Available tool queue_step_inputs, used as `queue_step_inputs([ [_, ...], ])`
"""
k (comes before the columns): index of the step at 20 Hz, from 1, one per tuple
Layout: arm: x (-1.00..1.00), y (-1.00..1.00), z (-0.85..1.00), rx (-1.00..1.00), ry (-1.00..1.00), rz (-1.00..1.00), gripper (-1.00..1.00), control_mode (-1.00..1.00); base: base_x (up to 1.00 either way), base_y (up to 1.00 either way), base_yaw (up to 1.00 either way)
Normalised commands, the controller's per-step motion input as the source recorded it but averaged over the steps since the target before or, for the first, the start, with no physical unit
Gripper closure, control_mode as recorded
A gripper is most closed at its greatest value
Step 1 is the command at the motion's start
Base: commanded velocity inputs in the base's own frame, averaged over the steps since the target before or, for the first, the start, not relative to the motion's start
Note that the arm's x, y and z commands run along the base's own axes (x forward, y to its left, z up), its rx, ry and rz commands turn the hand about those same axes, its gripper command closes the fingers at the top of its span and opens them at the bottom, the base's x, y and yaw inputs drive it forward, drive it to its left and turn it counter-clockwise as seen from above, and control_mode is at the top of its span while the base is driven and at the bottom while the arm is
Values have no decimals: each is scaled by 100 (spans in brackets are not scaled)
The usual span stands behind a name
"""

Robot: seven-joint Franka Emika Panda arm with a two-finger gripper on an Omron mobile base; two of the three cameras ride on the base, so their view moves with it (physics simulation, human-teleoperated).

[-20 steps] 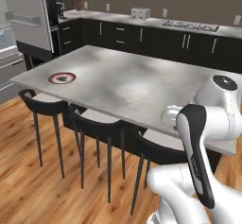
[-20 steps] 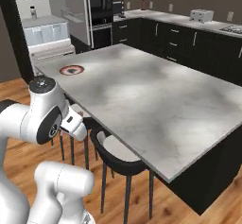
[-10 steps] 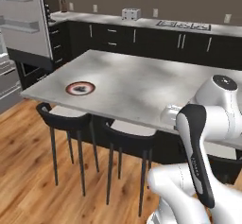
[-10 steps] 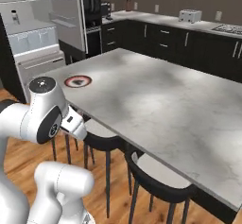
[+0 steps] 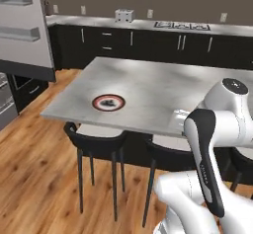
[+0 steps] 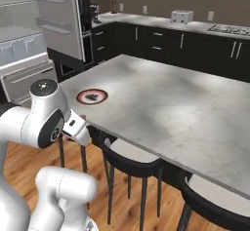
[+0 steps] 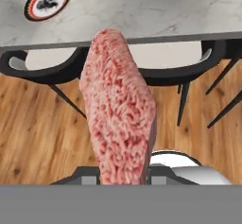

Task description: Take the steak from the fridge and place it on the digital scale on the counter by the fridge. Wait a few seconds for a reading, then move it to the plate on the dining counter.

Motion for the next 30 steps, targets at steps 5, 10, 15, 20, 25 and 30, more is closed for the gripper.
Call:
queue_step_inputs([
  [5,0,0,0,0,0,0,100,100,23,100,-33],
  [10,0,0,0,0,0,0,100,100,27,96,-34],
  [15,0,0,0,0,0,0,100,100,45,59,-34],
  [20,0,0,0,0,0,0,100,100,58,16,-33],
  [25,66,5,0,-14,0,-31,100,-100,0,0,0],
  [30,91,20,-10,-11,0,-16,100,-100,0,0,0],
])
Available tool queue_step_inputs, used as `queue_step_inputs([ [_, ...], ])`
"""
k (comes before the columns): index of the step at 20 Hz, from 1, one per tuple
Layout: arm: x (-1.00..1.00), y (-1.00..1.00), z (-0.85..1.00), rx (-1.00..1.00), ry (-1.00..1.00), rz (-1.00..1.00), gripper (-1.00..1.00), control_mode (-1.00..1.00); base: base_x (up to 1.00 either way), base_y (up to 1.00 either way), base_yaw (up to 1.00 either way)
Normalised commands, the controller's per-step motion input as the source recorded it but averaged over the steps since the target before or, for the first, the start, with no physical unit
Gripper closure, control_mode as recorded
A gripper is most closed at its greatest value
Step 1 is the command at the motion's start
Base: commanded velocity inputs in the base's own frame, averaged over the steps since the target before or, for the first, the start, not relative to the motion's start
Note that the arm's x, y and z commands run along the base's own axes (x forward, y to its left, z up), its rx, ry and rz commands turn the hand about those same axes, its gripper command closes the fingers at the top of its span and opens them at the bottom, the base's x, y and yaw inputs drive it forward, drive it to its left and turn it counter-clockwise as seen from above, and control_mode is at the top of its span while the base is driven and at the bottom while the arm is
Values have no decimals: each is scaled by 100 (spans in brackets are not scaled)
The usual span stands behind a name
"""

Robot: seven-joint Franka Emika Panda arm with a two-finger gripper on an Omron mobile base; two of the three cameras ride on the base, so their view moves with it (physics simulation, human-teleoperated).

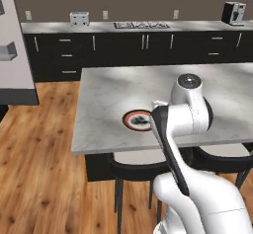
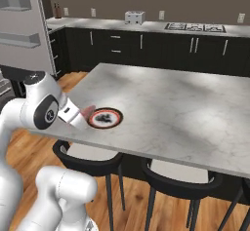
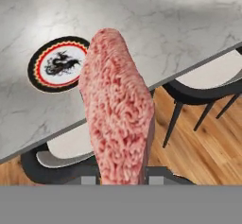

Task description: Take the steak from the fridge and place it on the digital scale on the counter by the fridge. Wait a few seconds for a reading, then move it to the plate on the dining counter.

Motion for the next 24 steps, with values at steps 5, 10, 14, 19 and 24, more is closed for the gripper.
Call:
queue_step_inputs([
  [5,94,3,-30,-4,4,-3,100,-100,0,0,0],
  [10,88,0,-45,0,7,0,100,-100,0,0,0],
  [14,76,2,-58,0,7,0,100,-100,0,0,0],
  [19,64,11,-59,-2,7,0,100,-100,0,0,0],
  [24,64,0,-44,0,8,0,100,-100,0,0,0],
])
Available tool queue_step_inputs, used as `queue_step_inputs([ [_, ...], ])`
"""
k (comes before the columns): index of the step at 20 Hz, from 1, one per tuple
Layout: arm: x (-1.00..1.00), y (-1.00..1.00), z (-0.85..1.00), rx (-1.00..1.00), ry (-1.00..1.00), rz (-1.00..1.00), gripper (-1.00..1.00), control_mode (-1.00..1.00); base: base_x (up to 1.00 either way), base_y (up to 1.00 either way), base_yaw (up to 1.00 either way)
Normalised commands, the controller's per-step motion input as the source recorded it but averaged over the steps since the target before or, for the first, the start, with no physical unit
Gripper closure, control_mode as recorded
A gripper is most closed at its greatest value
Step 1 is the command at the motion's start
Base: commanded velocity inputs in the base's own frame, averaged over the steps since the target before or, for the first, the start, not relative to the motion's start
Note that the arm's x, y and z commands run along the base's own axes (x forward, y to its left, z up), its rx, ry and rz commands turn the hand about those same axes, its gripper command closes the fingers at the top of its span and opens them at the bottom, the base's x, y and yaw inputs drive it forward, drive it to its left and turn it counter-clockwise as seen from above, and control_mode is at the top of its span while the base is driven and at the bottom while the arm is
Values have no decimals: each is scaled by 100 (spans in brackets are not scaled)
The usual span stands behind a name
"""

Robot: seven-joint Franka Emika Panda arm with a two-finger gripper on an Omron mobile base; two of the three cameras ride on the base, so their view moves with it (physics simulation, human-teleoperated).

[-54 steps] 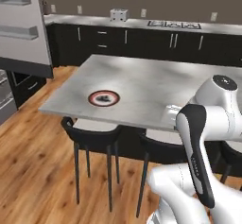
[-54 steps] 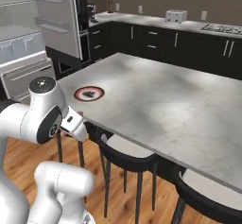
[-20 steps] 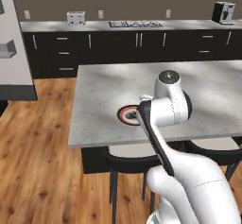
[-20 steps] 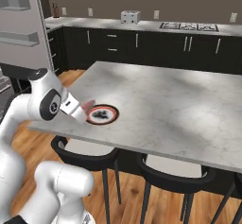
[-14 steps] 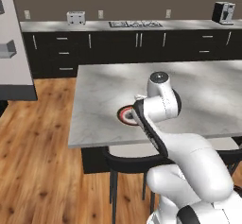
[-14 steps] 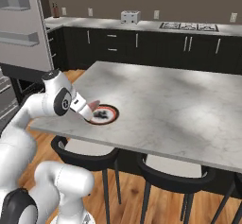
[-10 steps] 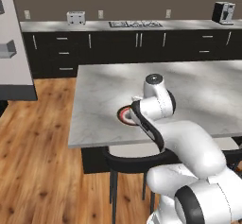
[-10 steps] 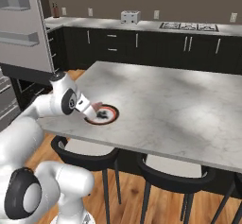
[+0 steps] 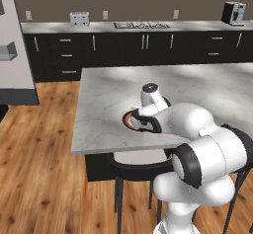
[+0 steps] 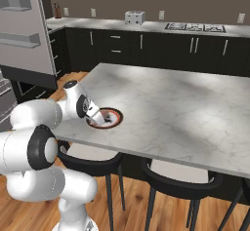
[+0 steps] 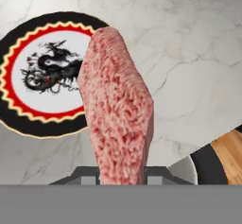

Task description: Take the steak from the fridge and place it on the digital scale on the counter by the fridge. Wait a few seconds for a reading, then move it to the plate on the dining counter.

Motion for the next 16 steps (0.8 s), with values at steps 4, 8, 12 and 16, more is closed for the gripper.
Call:
queue_step_inputs([
  [4,63,0,-33,0,11,0,100,-100,0,0,0],
  [8,52,7,-35,0,9,0,100,-100,0,0,0],
  [12,52,9,-31,0,7,0,100,-100,0,0,0],
  [16,54,6,-27,0,5,0,100,-100,0,0,0],
])
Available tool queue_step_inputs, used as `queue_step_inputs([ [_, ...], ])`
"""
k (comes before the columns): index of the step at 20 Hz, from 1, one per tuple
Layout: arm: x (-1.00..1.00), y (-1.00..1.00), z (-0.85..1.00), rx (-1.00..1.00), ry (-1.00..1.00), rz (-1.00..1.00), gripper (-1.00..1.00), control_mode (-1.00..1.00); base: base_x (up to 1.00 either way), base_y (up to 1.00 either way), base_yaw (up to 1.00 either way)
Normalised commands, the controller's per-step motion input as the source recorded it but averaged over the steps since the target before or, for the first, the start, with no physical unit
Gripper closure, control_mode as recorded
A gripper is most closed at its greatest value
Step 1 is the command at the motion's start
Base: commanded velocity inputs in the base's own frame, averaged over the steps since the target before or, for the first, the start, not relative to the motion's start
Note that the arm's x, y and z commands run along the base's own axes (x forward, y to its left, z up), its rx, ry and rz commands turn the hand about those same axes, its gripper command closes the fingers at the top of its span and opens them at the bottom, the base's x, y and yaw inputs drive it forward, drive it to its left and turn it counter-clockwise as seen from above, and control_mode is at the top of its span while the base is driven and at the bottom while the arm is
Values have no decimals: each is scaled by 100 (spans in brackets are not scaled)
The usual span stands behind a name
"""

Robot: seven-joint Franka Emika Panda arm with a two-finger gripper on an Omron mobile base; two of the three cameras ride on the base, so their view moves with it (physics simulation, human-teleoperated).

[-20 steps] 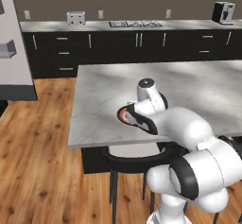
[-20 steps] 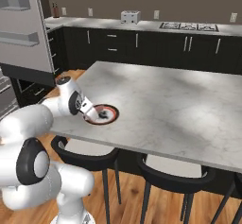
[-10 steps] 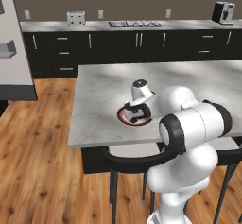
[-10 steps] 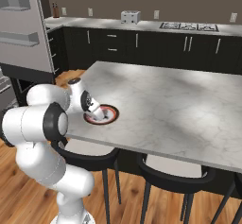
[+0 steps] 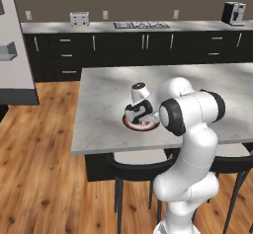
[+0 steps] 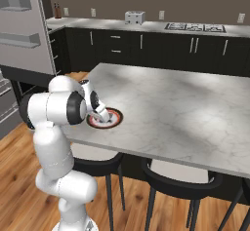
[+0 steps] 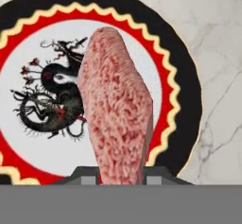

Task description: Take the steak from the fridge and place it on the digital scale on the counter by the fridge. Wait a few seconds for a reading, then move it to the plate on the dining counter.

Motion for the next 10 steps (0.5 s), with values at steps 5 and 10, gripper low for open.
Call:
queue_step_inputs([
  [5,36,0,-29,0,1,0,-100,-100,0,0,0],
  [10,4,0,-26,0,0,0,-100,-100,0,0,0],
])
